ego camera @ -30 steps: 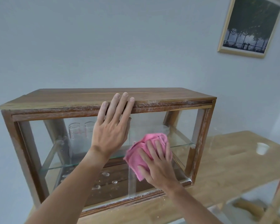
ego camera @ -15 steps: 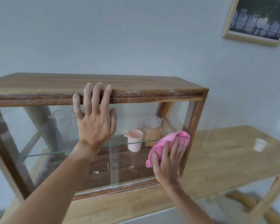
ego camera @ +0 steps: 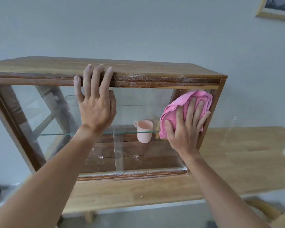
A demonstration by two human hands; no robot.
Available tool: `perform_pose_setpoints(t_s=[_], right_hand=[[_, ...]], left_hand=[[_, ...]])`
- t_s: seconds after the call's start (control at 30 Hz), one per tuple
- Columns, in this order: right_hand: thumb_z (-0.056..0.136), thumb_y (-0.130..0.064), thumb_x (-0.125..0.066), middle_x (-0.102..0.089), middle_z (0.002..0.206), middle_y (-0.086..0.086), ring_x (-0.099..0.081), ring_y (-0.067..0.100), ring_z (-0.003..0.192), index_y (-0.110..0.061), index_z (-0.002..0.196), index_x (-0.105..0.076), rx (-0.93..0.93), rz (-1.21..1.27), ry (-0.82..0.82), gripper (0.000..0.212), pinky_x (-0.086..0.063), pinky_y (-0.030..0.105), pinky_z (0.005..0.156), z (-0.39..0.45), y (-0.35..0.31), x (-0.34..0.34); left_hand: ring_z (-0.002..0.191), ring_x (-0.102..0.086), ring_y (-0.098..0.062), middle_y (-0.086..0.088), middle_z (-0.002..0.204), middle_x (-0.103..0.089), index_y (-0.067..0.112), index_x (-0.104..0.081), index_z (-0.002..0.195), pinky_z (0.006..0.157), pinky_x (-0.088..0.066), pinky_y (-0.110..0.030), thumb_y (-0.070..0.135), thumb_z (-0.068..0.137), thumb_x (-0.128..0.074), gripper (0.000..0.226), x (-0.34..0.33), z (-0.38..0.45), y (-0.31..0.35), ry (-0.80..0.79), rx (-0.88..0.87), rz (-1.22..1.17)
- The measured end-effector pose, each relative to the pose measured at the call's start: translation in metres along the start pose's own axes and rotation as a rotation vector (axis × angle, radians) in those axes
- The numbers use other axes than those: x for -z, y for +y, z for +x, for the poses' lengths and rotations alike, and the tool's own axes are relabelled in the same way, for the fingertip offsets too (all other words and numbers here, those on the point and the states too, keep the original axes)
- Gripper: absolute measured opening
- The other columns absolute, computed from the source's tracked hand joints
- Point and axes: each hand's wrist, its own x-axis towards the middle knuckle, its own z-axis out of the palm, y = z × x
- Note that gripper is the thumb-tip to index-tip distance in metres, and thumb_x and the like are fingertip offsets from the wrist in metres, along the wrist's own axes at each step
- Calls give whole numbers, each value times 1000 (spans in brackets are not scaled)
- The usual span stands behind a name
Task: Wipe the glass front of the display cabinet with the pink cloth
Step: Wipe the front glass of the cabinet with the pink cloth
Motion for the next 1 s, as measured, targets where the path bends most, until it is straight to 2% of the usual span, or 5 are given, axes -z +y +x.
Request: perform_pose_setpoints(t_s=[0.23, 0.6, 0.8, 0.93, 1.0], right_hand=[[91, -43, -63, -36, 154, 11, -16, 37, 150, -30, 128, -62, 396, -48, -395, 39, 1, 61, 124, -166, -28, -19], [98, -19, -56, -5, 171, 1, -1, 21, 158, -23, 162, -10, 1071, -117, -303, 79, 13, 47, 126, -76, -143, -22], [96, -48, -62, -5, 171, 0, 1, 23, 158, -28, 162, -10, 895, -125, -430, 87, 12, 47, 126, -109, -36, -22], [99, -52, -48, -39, 150, 0, -38, 31, 138, -35, 130, -63, 602, -149, -449, 39, 9, 52, 125, -113, 31, -1], [103, -55, -38, -35, 154, 9, -31, 38, 144, -25, 126, -66, 431, -120, -338, 47, 5, 57, 124, -90, 29, 2]], left_hand=[[150, -20, -29, -10, 152, -41, 16, -33, 153, 125, 0, -44, 15, 94, -43, 59, 1, 1, 1, -11, 0, 20], [151, -20, -27, -9, 154, -40, 17, -32, 154, 125, -1, -44, 19, 96, -40, 58, 1, -2, -3, -25, -7, 51], [150, -20, -28, -11, 153, -42, 16, -33, 153, 124, -2, -43, 19, 96, -43, 58, 4, 1, -1, -26, -11, 48], [149, -20, -28, -11, 153, -42, 16, -32, 153, 124, -3, -44, 15, 93, -47, 62, 7, 3, 2, -30, -3, 47], [149, -21, -28, -11, 152, -43, 17, -32, 153, 123, -4, -44, 14, 92, -48, 63, 7, 3, 3, -31, 0, 49]])
